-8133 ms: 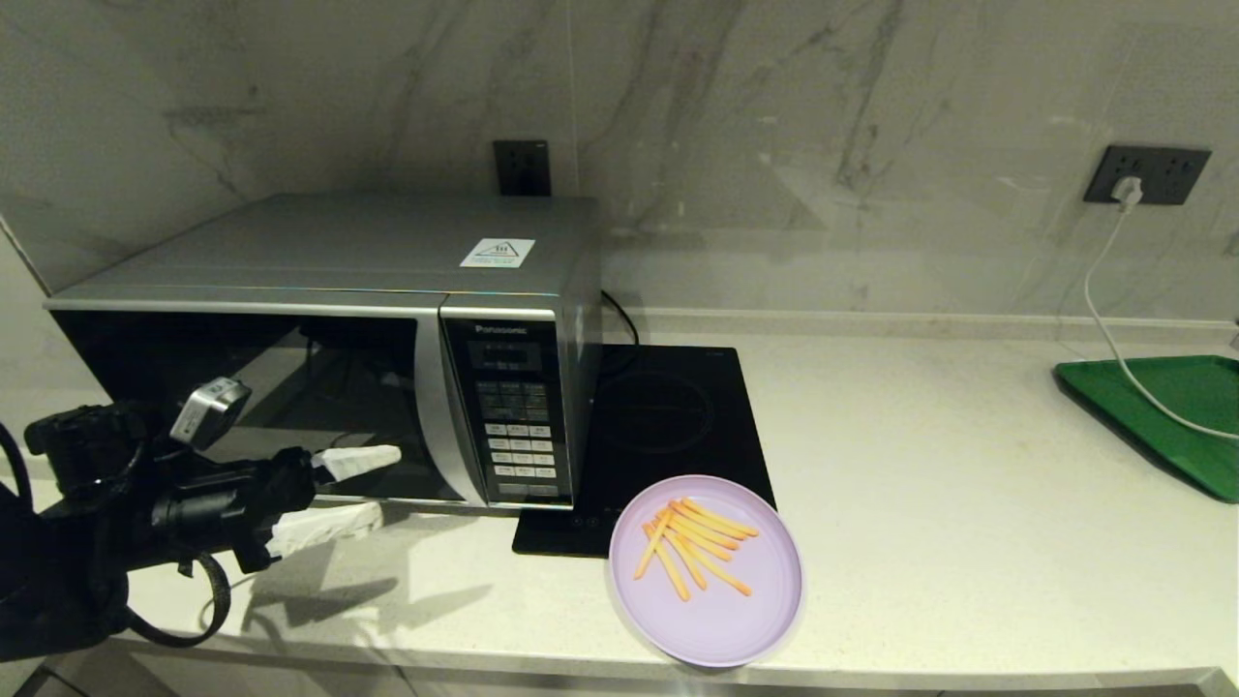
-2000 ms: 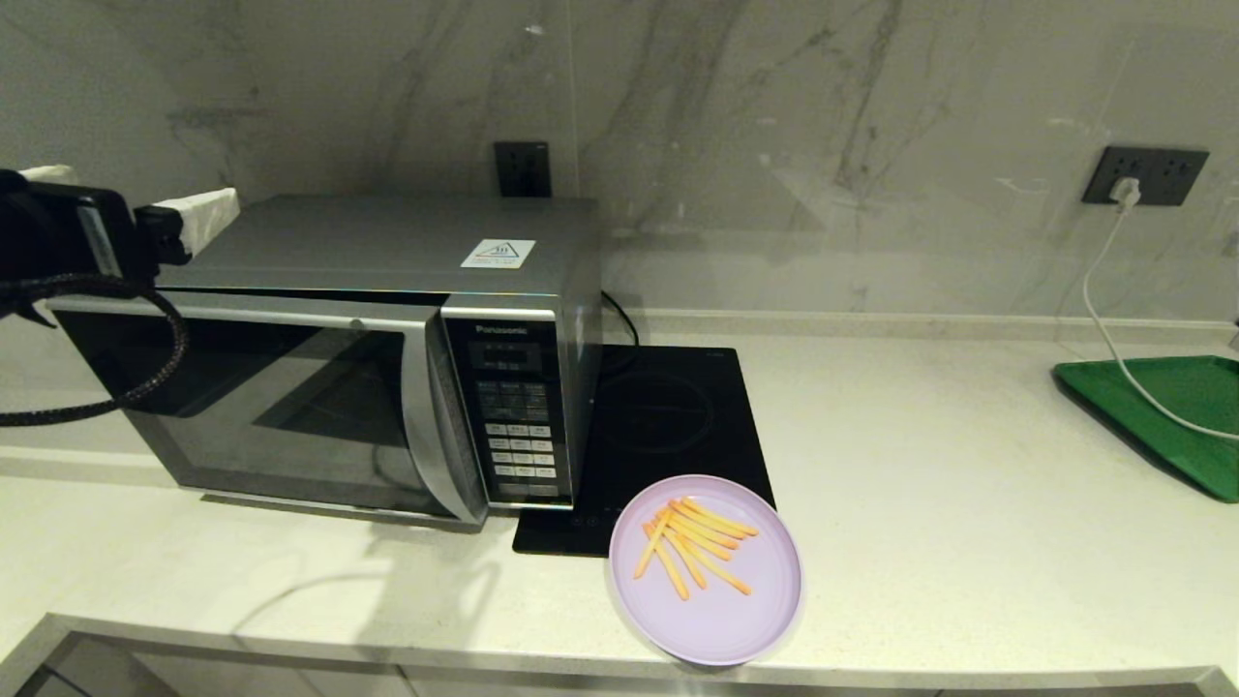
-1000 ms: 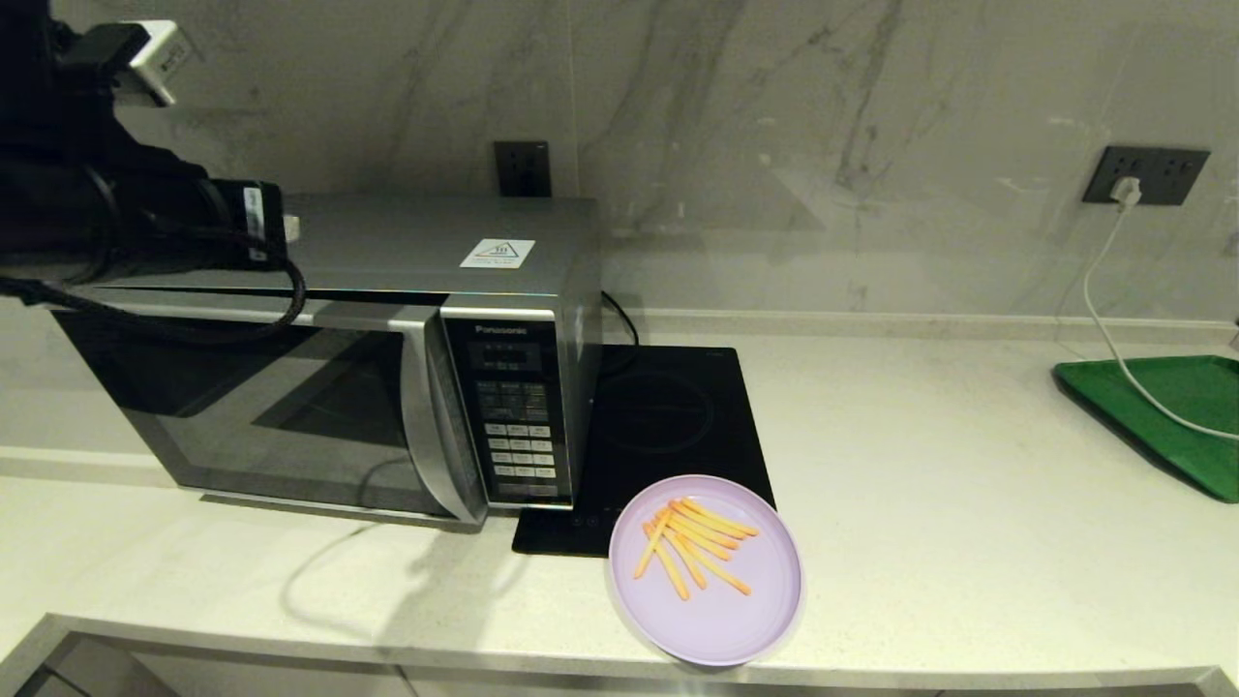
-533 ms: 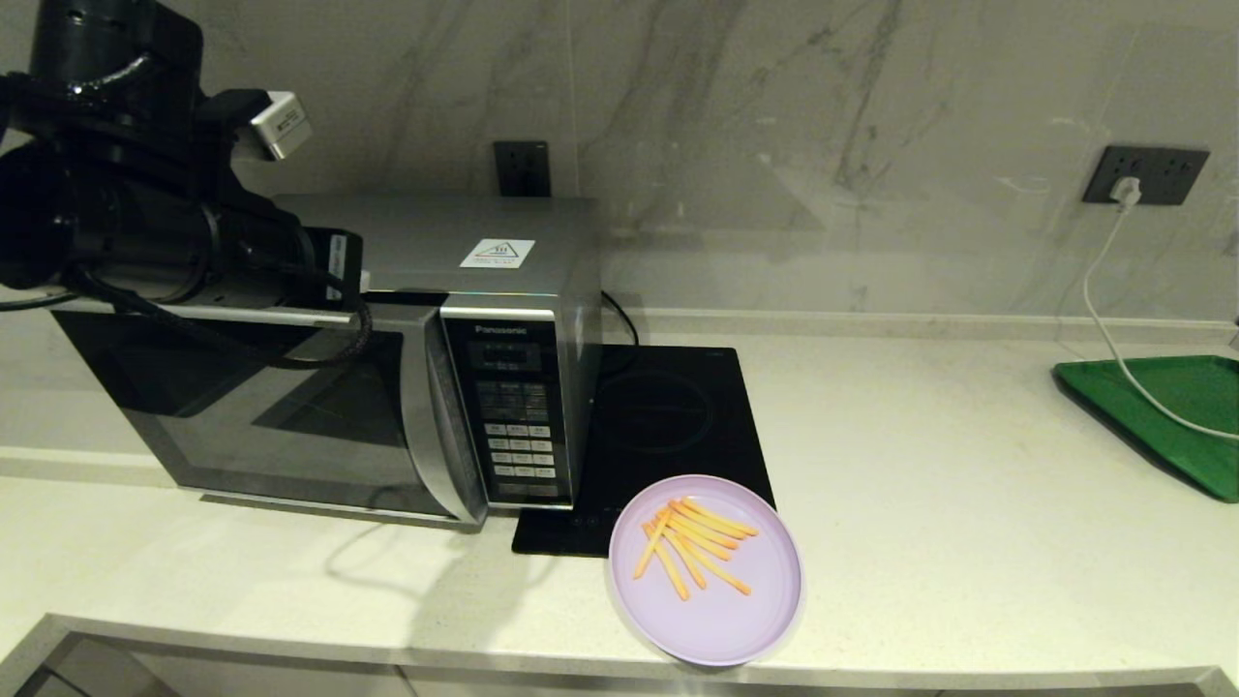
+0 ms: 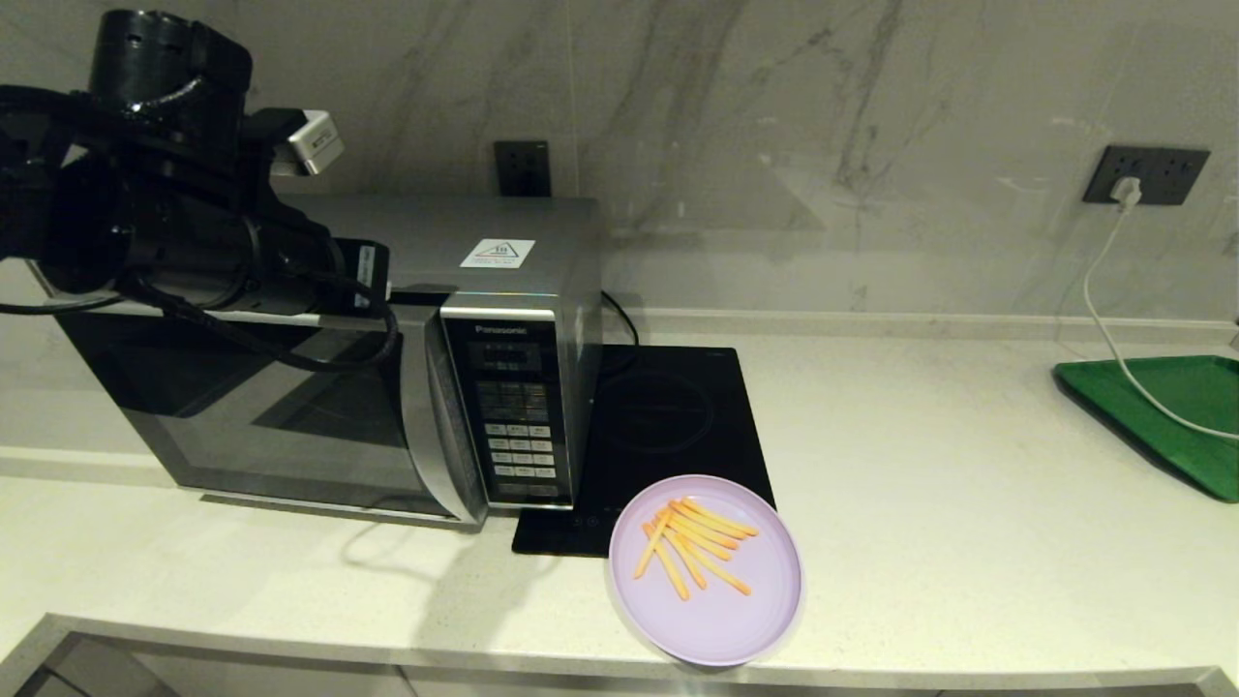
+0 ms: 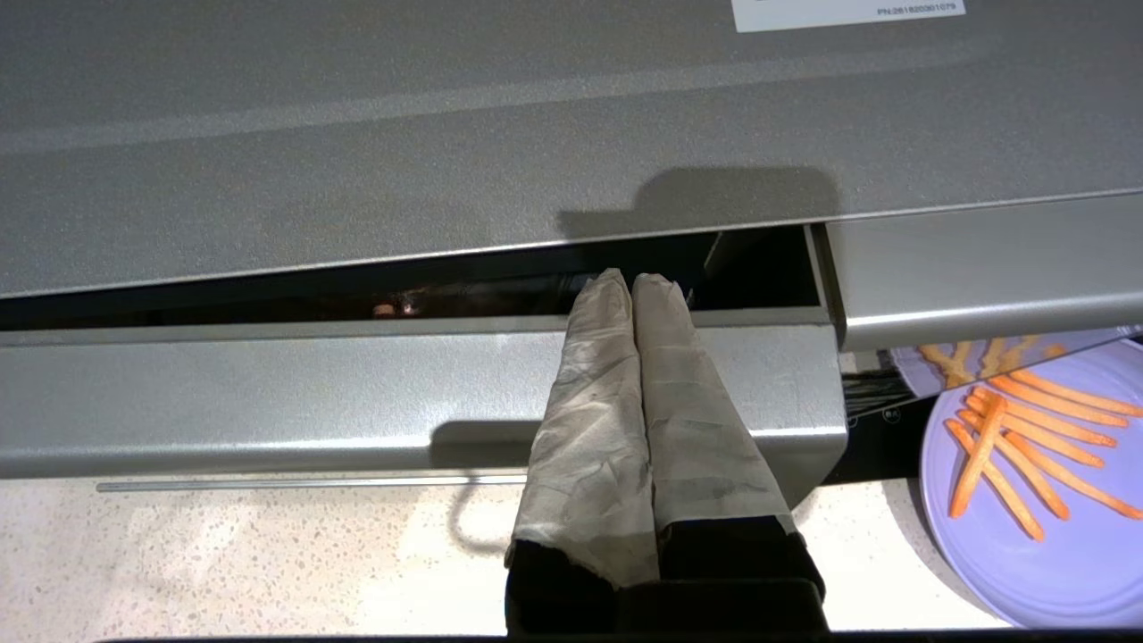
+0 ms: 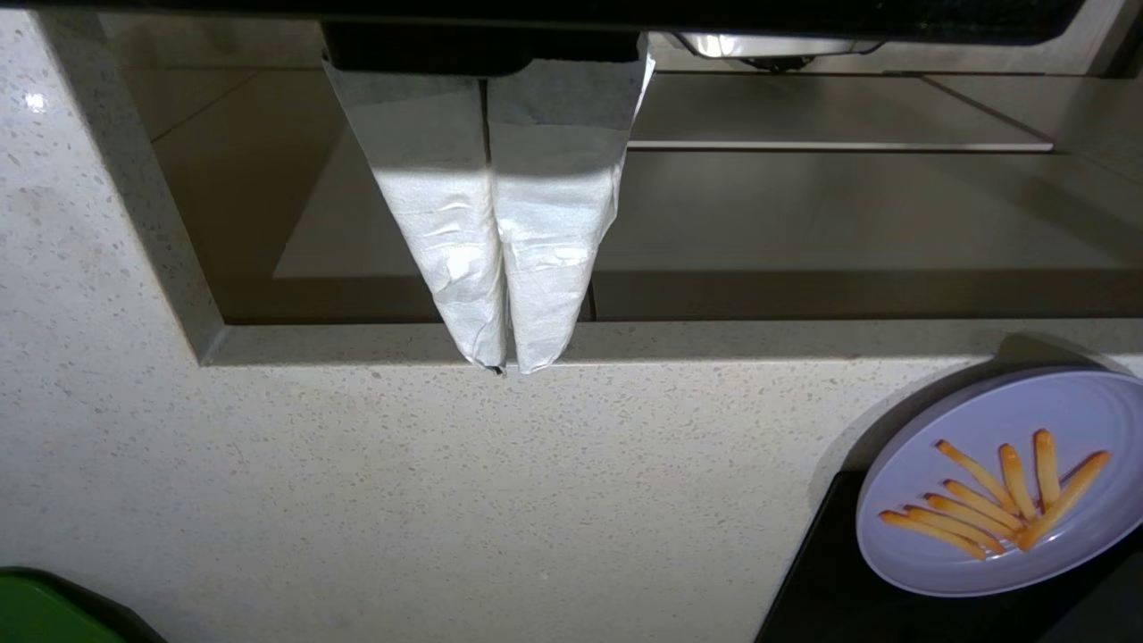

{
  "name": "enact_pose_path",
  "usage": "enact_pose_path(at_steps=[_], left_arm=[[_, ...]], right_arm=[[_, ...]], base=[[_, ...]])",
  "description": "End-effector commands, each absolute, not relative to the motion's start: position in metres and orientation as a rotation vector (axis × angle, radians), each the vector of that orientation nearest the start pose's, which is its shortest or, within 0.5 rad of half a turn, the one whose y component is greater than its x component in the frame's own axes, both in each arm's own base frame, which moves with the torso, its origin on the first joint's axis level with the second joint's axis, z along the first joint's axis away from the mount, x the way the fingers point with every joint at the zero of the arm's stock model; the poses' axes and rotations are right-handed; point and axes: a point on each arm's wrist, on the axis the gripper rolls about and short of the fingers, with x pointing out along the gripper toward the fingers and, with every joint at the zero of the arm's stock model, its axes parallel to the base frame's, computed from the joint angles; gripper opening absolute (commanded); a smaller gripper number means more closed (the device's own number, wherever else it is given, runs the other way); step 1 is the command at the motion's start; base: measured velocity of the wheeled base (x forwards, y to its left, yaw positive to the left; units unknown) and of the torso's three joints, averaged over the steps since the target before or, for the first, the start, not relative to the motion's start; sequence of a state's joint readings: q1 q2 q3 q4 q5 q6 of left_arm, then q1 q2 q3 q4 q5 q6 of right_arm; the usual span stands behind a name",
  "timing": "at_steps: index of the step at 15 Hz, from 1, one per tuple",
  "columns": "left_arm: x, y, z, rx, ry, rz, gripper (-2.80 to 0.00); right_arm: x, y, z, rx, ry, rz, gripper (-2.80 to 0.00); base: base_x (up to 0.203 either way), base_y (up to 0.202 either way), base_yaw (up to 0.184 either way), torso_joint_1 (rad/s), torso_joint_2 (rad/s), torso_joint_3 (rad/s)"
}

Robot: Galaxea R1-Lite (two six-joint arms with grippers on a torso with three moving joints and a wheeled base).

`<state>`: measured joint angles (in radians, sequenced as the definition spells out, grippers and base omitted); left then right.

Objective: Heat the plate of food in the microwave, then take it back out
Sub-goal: Open the microwave oven

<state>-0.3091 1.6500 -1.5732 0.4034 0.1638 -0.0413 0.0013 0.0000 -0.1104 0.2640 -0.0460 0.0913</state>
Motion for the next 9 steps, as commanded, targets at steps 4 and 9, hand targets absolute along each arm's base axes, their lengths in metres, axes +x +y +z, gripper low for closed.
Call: enact_pose_path(at_steps=[4,9], left_arm=[[0.283,-0.087,0.31,0.066,0.487,-0.129,-2.8],[0.283,-0.086,0.3,0.08,0.519,-0.101,-2.8]], right_arm=[[-0.033,-0.001,0.078,0.088,0.153,-0.051,-2.8],[-0.033,-0.001,0.078,0.088,0.153,-0.051,-2.8]], base=[[0.0,0.0,0.0,0.0,0.0,0.0],[0.0,0.0,0.0,0.0,0.0,0.0]])
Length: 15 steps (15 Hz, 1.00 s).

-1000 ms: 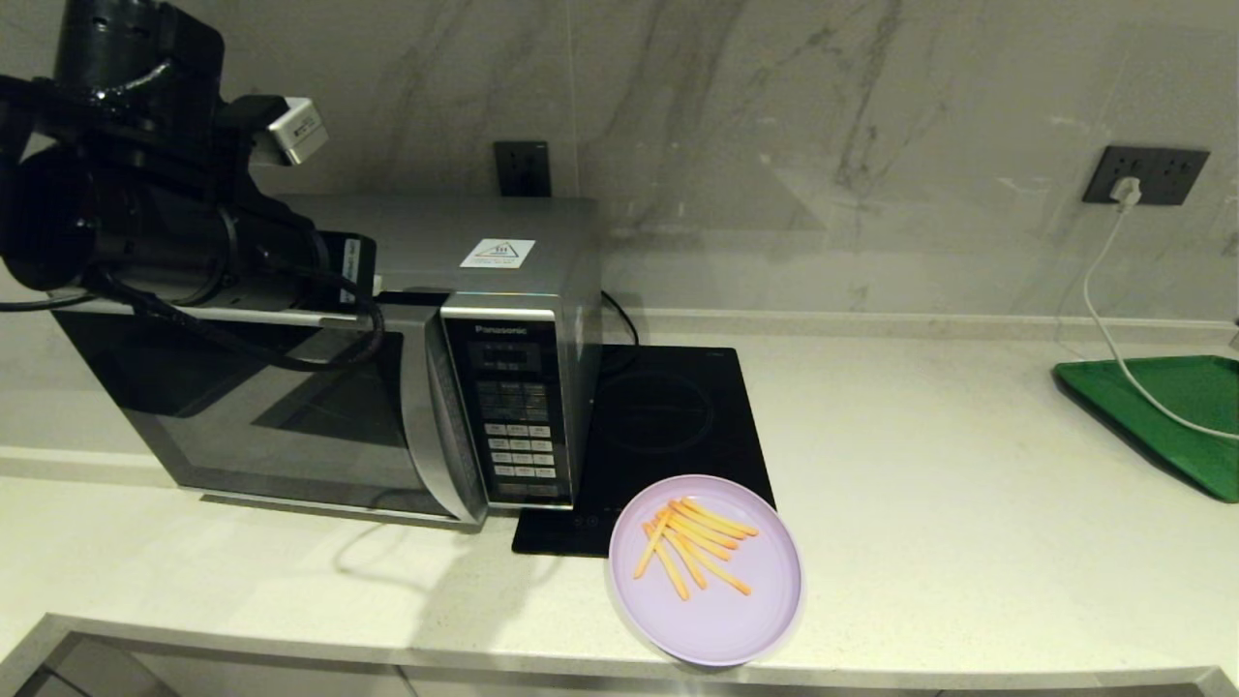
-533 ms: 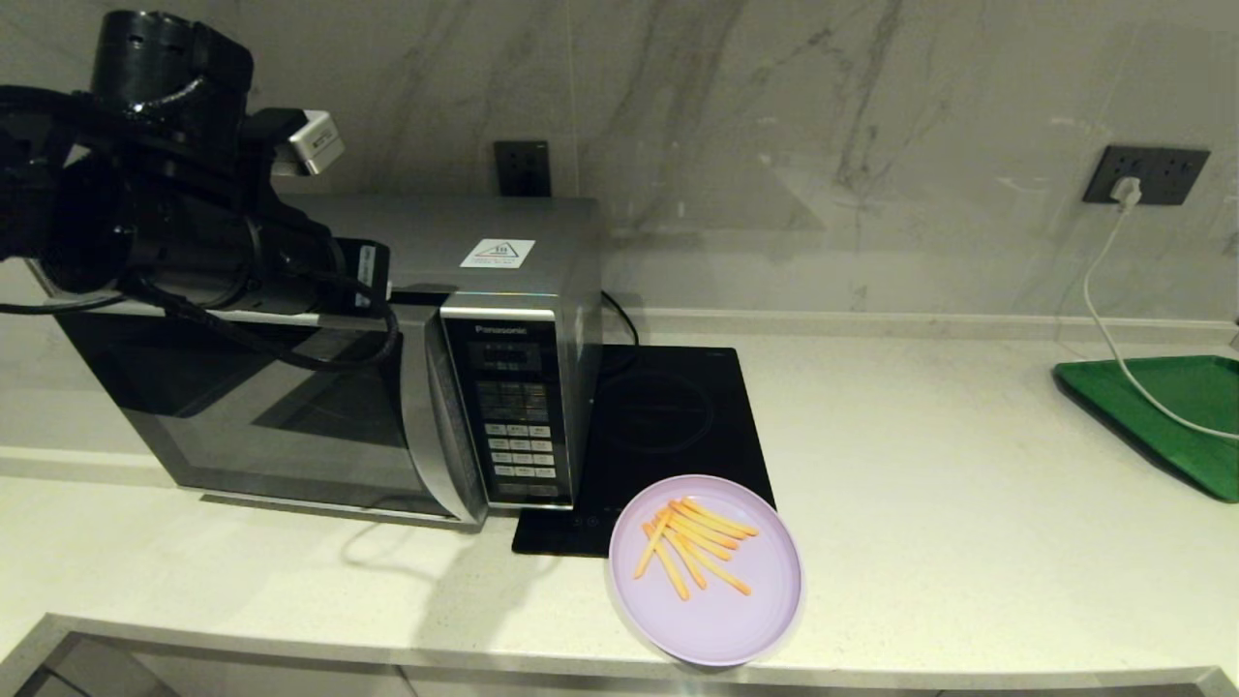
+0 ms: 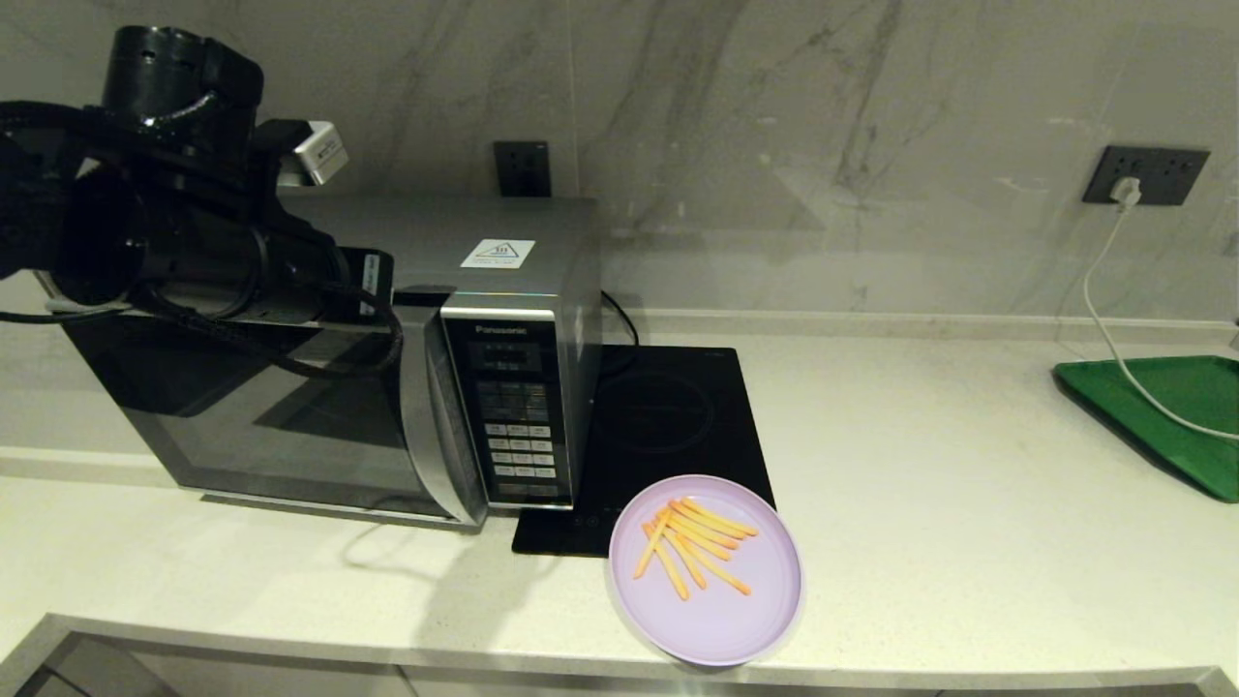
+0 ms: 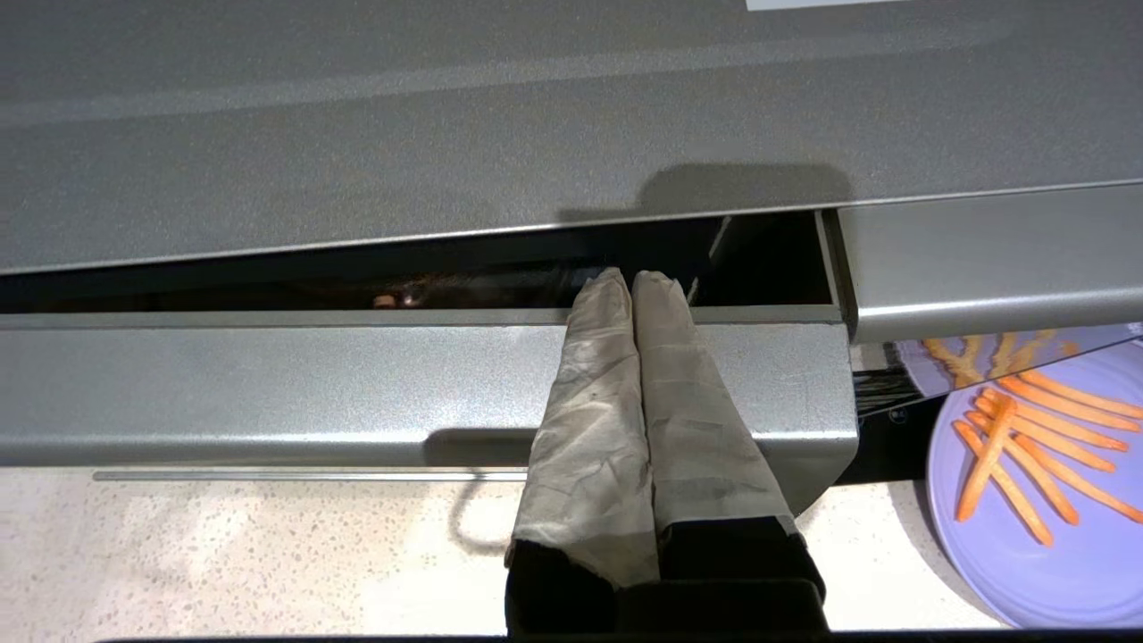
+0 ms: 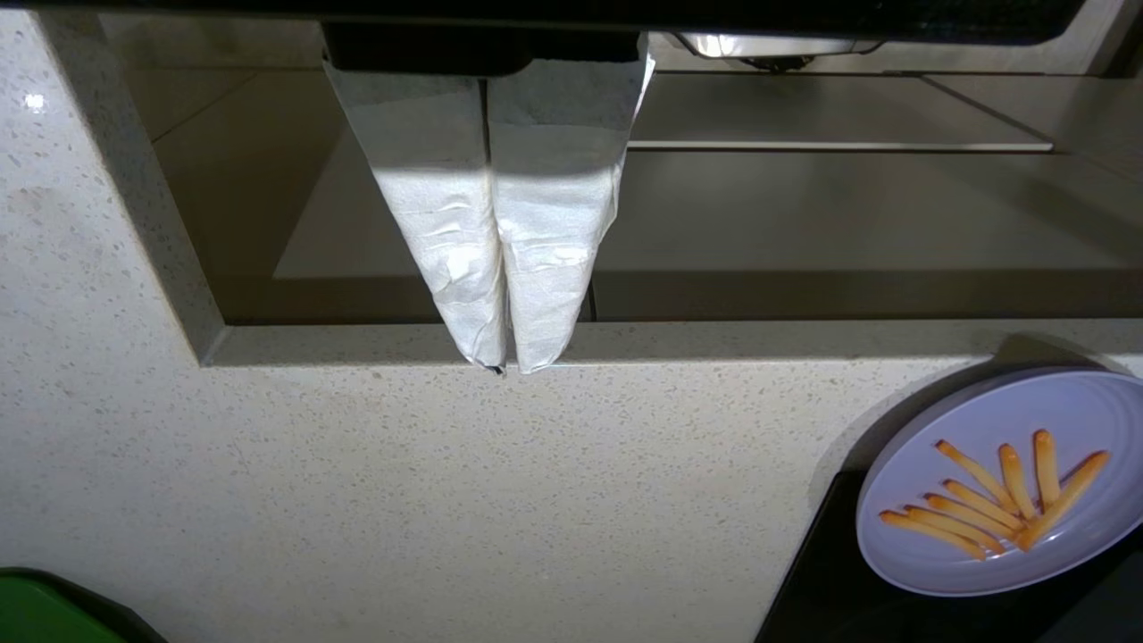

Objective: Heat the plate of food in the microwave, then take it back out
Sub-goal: Open the microwave oven

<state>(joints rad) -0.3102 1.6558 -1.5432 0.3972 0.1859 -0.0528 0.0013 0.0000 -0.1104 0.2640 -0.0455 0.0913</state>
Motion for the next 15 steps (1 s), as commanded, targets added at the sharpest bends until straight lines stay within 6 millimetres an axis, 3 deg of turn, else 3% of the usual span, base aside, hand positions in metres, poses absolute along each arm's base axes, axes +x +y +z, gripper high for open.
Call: enact_pose_path(at_steps=[1,5,8,12,15], left_arm=[[0.282,-0.086,0.298,0.081,0.528,-0.101,-2.8],[0.272,-0.083,0.3,0.078,0.521,-0.099,-2.8],[0.252,-0.075,0.306,0.068,0.501,-0.087,-2.8],[0.211,-0.053,0.322,0.064,0.437,0.005,-2.8],[0.167,-0.03,0.34,0.067,0.382,0.089,-2.8]], right_arm=[[-0.033,-0.001,0.078,0.088,0.153,-0.051,-2.8],[-0.033,-0.001,0.078,0.088,0.153,-0.051,-2.8],[-0.033,-0.001,0.078,0.088,0.154,-0.052,-2.8],[-0.033,-0.001,0.078,0.088,0.153,-0.052,-2.8],[-0.033,-0.001,0.078,0.088,0.153,-0.051,-2.8]], base=[[0.0,0.0,0.0,0.0,0.0,0.0],[0.0,0.0,0.0,0.0,0.0,0.0],[0.0,0.0,0.0,0.0,0.0,0.0],[0.0,0.0,0.0,0.0,0.0,0.0],[0.0,0.0,0.0,0.0,0.0,0.0]])
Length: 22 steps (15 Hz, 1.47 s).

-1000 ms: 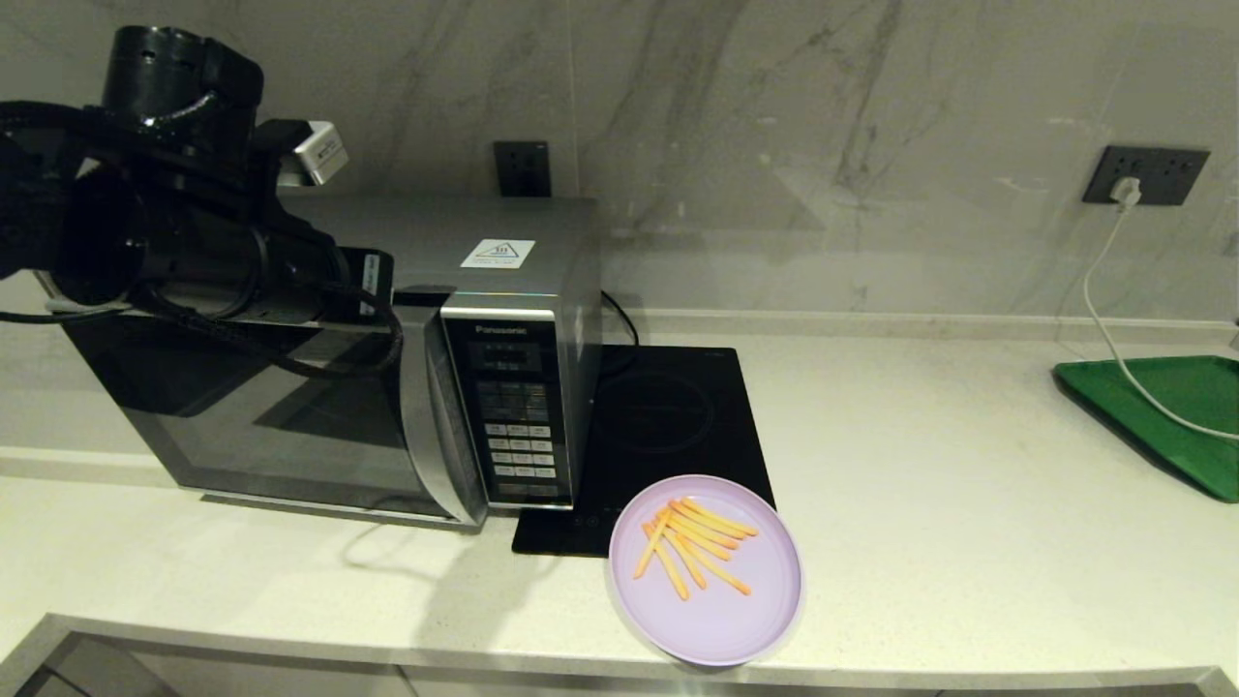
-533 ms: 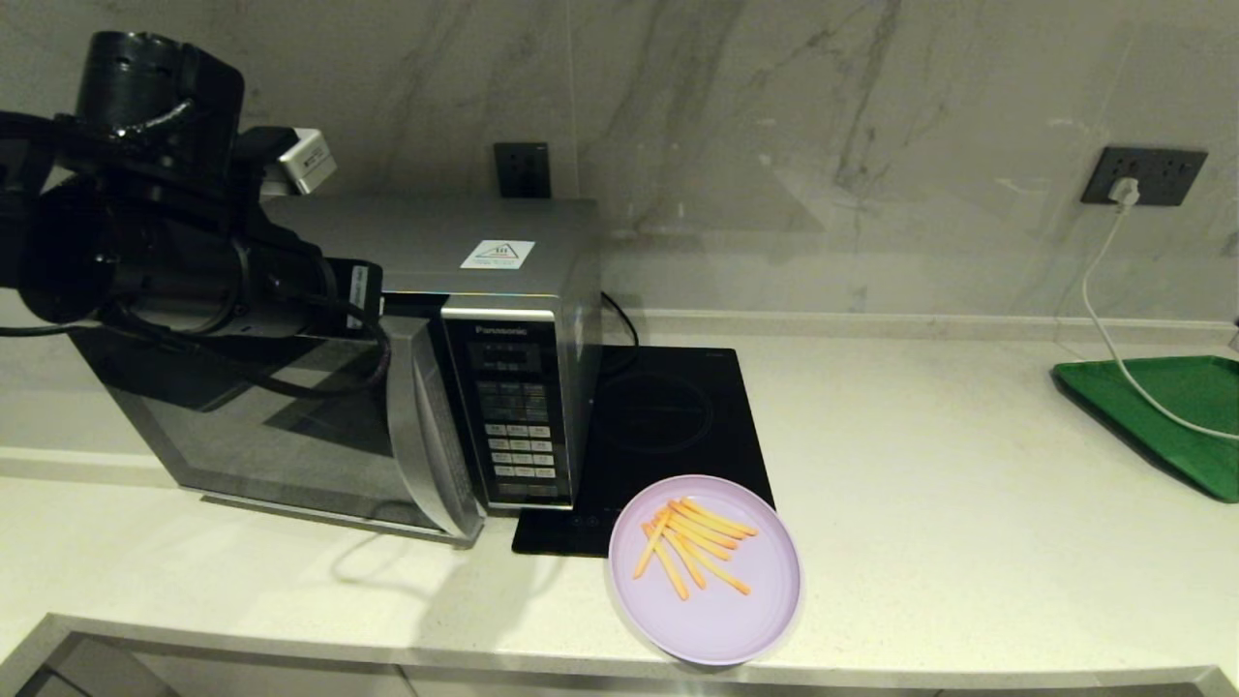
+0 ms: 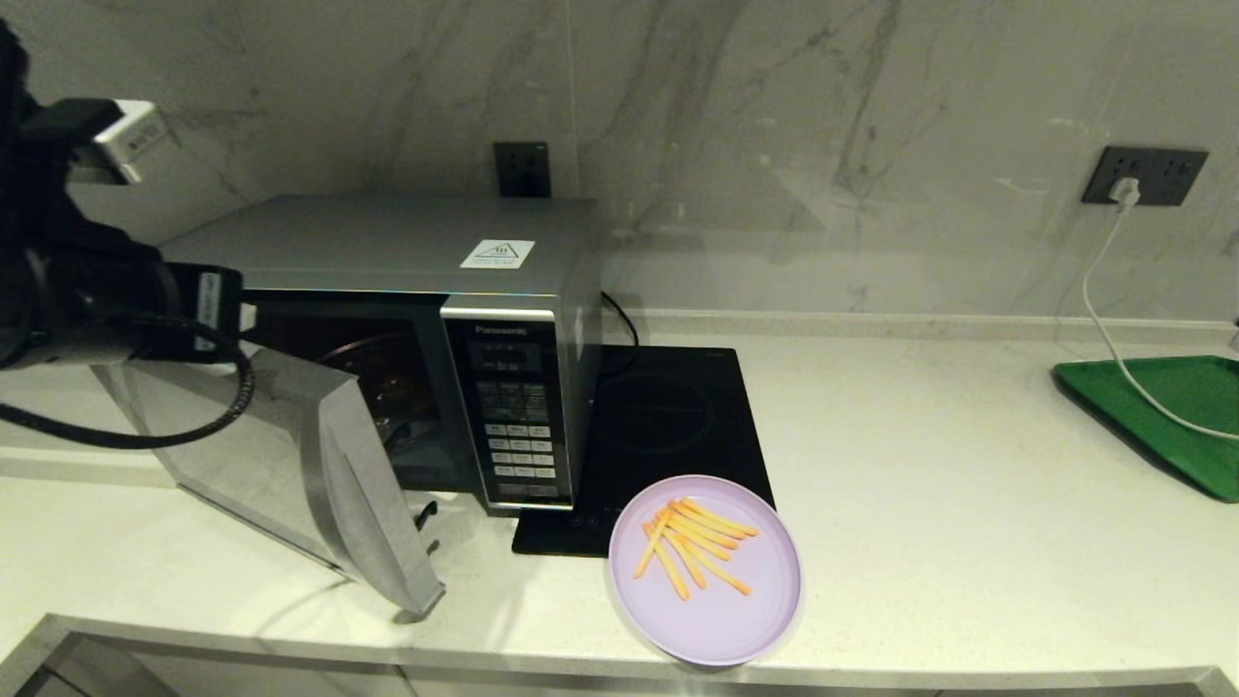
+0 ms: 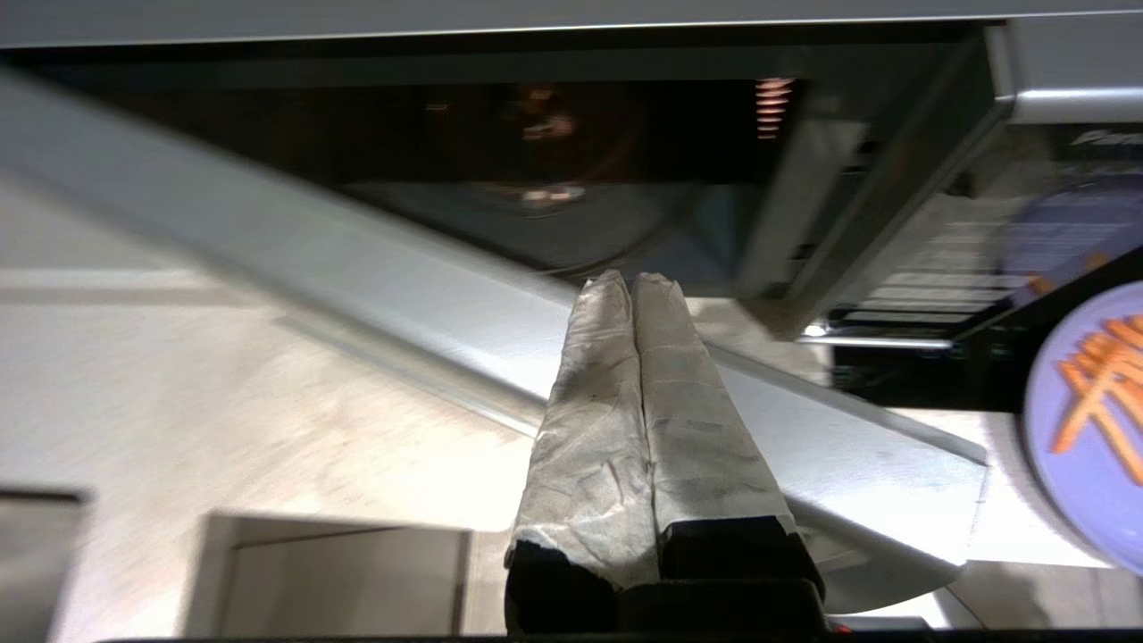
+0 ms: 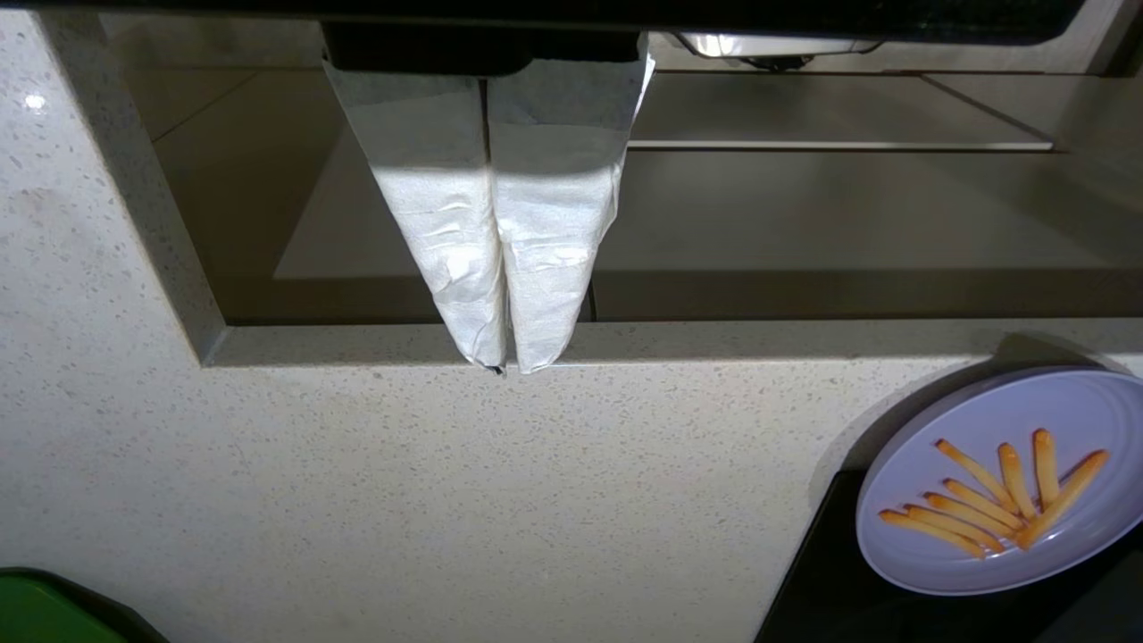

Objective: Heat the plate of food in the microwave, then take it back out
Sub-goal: Open the microwave oven

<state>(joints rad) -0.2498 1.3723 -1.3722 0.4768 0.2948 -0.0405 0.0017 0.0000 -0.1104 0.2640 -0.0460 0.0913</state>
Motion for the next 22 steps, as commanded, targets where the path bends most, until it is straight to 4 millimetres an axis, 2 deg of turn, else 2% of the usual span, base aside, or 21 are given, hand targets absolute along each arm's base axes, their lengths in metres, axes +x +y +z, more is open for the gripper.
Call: enact_pose_path(at_steps=[1,5,6,7,9,14,17,20,22], left_arm=[[0.15,-0.021,0.343,0.068,0.376,0.121,-2.8],[0.085,0.0,0.355,0.107,0.307,0.207,-2.8],[0.076,0.0,0.358,0.13,0.288,0.19,-2.8],[0.078,-0.001,0.359,0.129,0.277,0.152,-2.8],[0.091,-0.01,0.355,0.134,0.288,0.062,-2.8],[0.154,-0.036,0.333,0.121,0.454,-0.011,-2.8],[0.186,-0.057,0.325,0.061,0.472,-0.04,-2.8],[0.204,-0.063,0.318,0.062,0.495,-0.035,-2.8],[0.209,-0.064,0.312,0.068,0.518,-0.018,-2.8]], right_arm=[[-0.033,-0.001,0.078,0.088,0.155,-0.052,-2.8],[-0.033,-0.001,0.078,0.088,0.153,-0.051,-2.8],[-0.033,-0.001,0.078,0.088,0.153,-0.051,-2.8],[-0.033,-0.001,0.078,0.088,0.154,-0.052,-2.8],[-0.033,-0.001,0.078,0.088,0.153,-0.051,-2.8],[-0.033,-0.001,0.078,0.088,0.154,-0.052,-2.8],[-0.033,-0.001,0.078,0.088,0.153,-0.051,-2.8],[-0.033,-0.001,0.078,0.088,0.154,-0.052,-2.8],[-0.033,-0.001,0.078,0.088,0.153,-0.052,-2.8]], base=[[0.0,0.0,0.0,0.0,0.0,0.0],[0.0,0.0,0.0,0.0,0.0,0.0],[0.0,0.0,0.0,0.0,0.0,0.0],[0.0,0.0,0.0,0.0,0.0,0.0],[0.0,0.0,0.0,0.0,0.0,0.0],[0.0,0.0,0.0,0.0,0.0,0.0],[0.0,0.0,0.0,0.0,0.0,0.0],[0.0,0.0,0.0,0.0,0.0,0.0],[0.0,0.0,0.0,0.0,0.0,0.0]])
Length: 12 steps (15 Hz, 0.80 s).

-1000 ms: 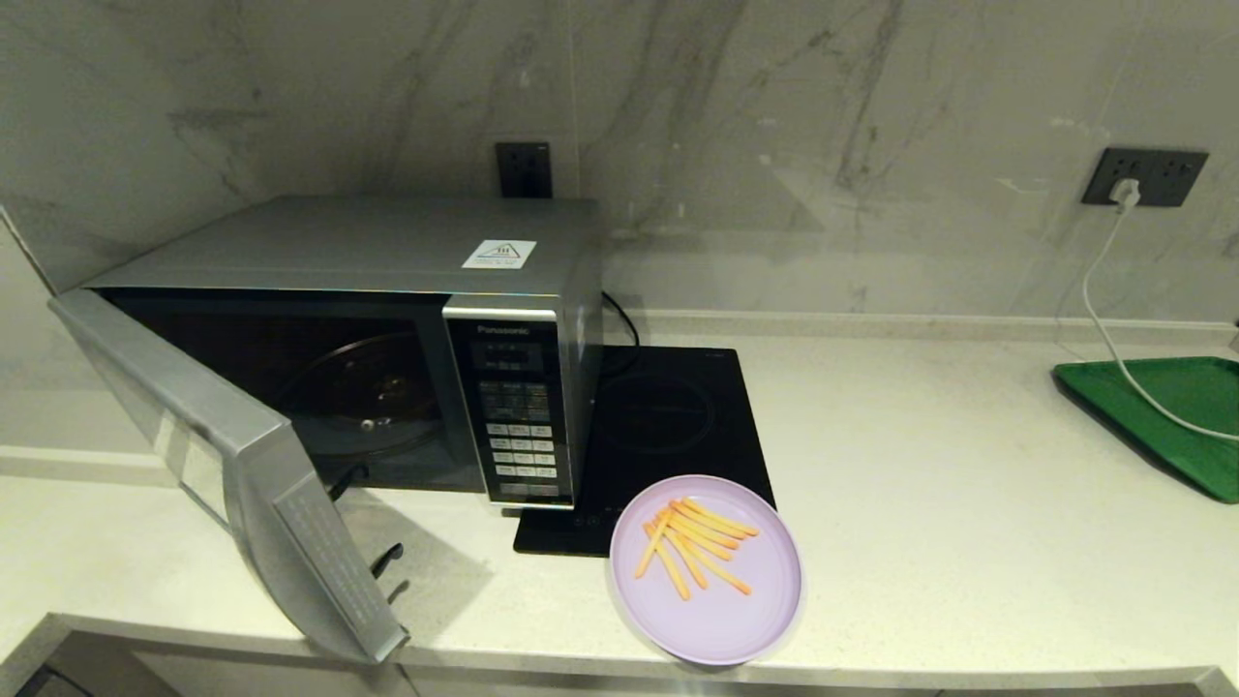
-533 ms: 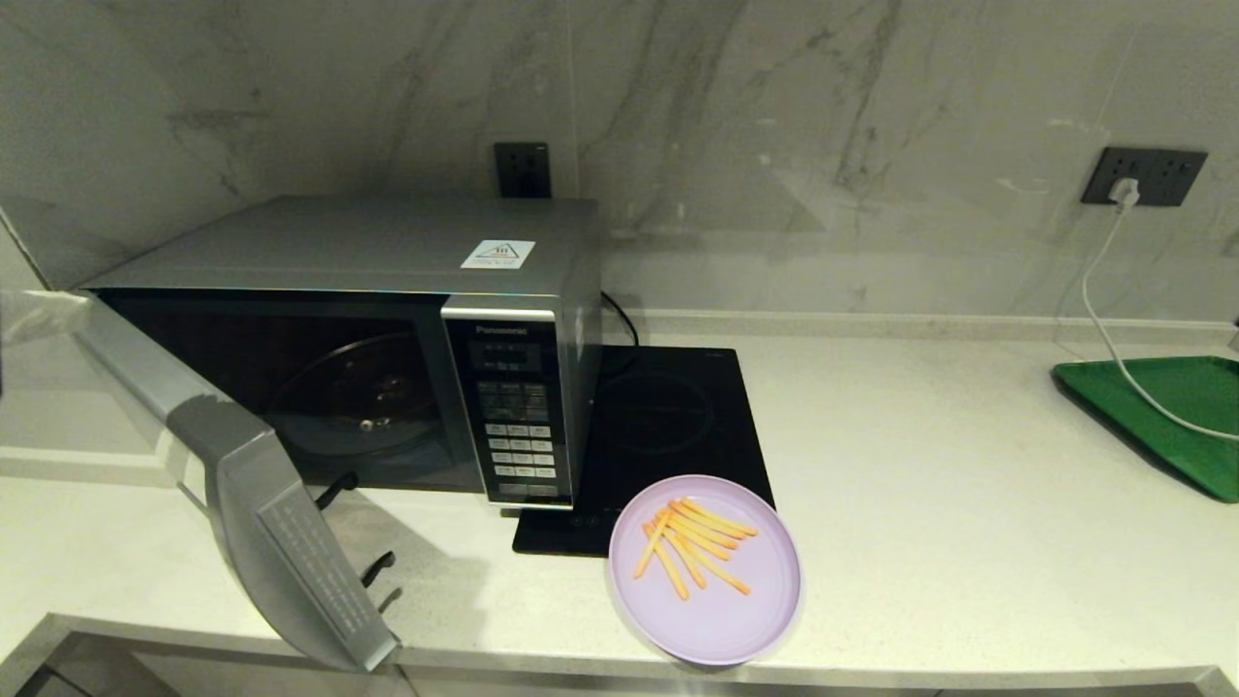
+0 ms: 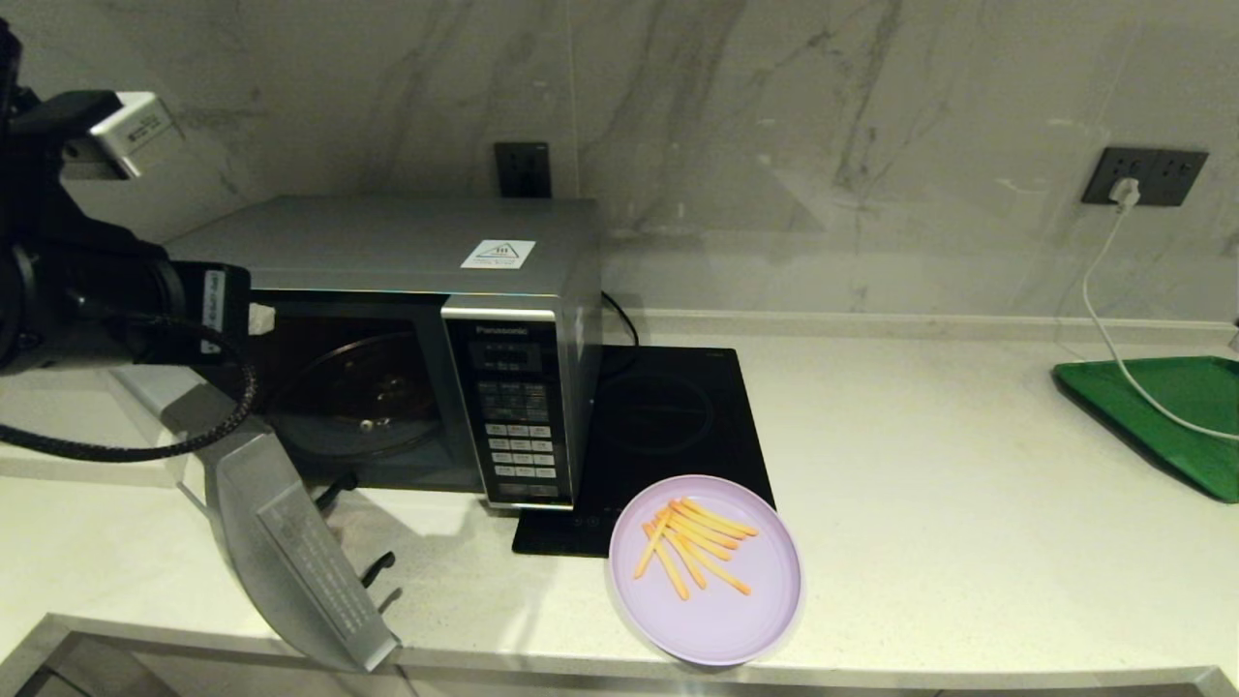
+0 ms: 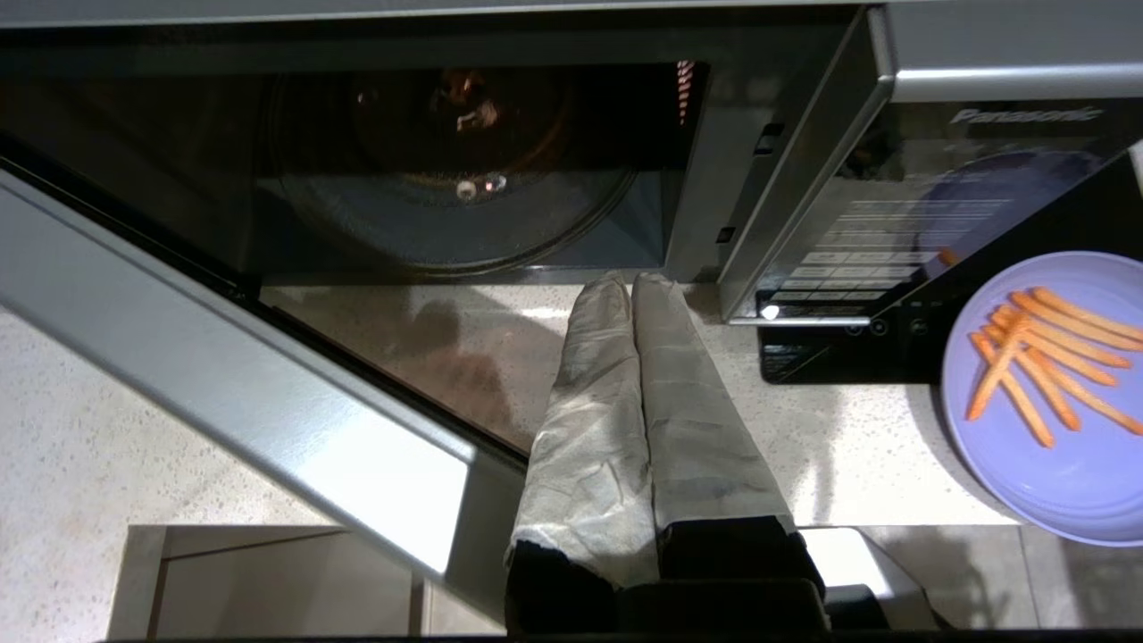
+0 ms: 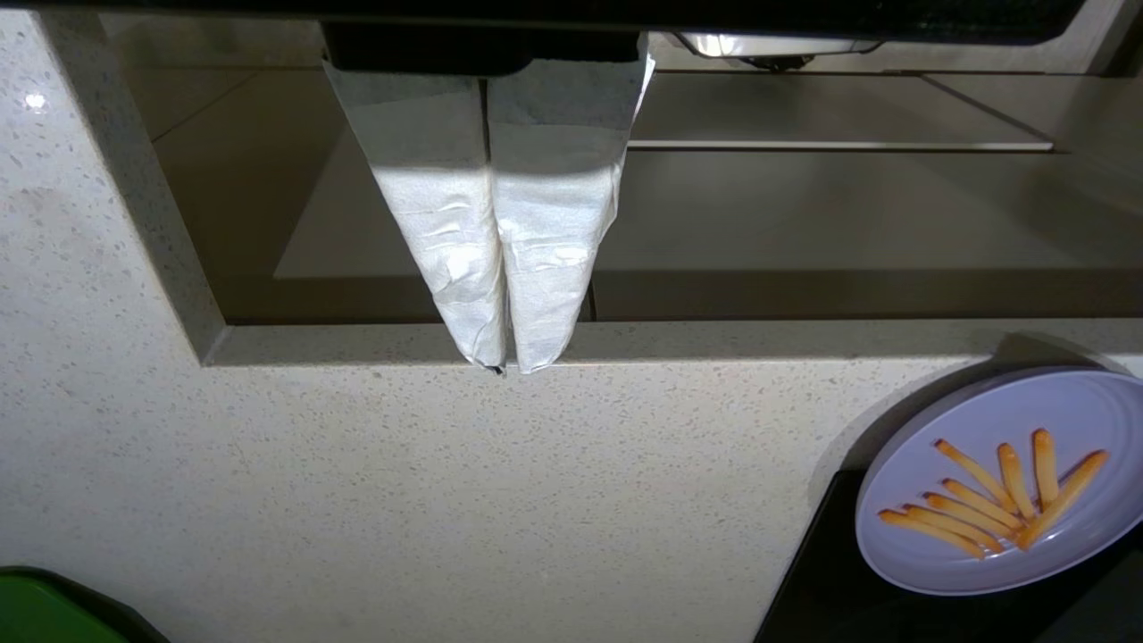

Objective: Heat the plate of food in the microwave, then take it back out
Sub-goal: Open the microwave oven

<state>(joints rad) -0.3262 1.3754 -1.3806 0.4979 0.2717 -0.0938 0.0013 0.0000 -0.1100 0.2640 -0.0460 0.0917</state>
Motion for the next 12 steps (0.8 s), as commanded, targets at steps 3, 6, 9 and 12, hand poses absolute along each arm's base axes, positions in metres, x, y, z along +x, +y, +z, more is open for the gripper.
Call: enact_pose_path(at_steps=[3,6,9,12], left_arm=[[0.211,-0.064,0.298,0.09,0.567,0.012,-2.8],[0.203,-0.061,0.283,0.105,0.619,0.032,-2.8],[0.19,-0.056,0.278,0.065,0.623,0.063,-2.8],[0.172,-0.037,0.287,0.042,0.576,0.158,-2.8]], right_arm=[[-0.033,-0.001,0.078,0.088,0.153,-0.051,-2.8],[-0.033,-0.001,0.078,0.088,0.153,-0.052,-2.8],[-0.033,-0.001,0.078,0.088,0.153,-0.051,-2.8],[-0.033,-0.001,0.078,0.088,0.154,-0.052,-2.8]], base=[[0.0,0.0,0.0,0.0,0.0,0.0],[0.0,0.0,0.0,0.0,0.0,0.0],[0.0,0.0,0.0,0.0,0.0,0.0],[0.0,0.0,0.0,0.0,0.0,0.0]])
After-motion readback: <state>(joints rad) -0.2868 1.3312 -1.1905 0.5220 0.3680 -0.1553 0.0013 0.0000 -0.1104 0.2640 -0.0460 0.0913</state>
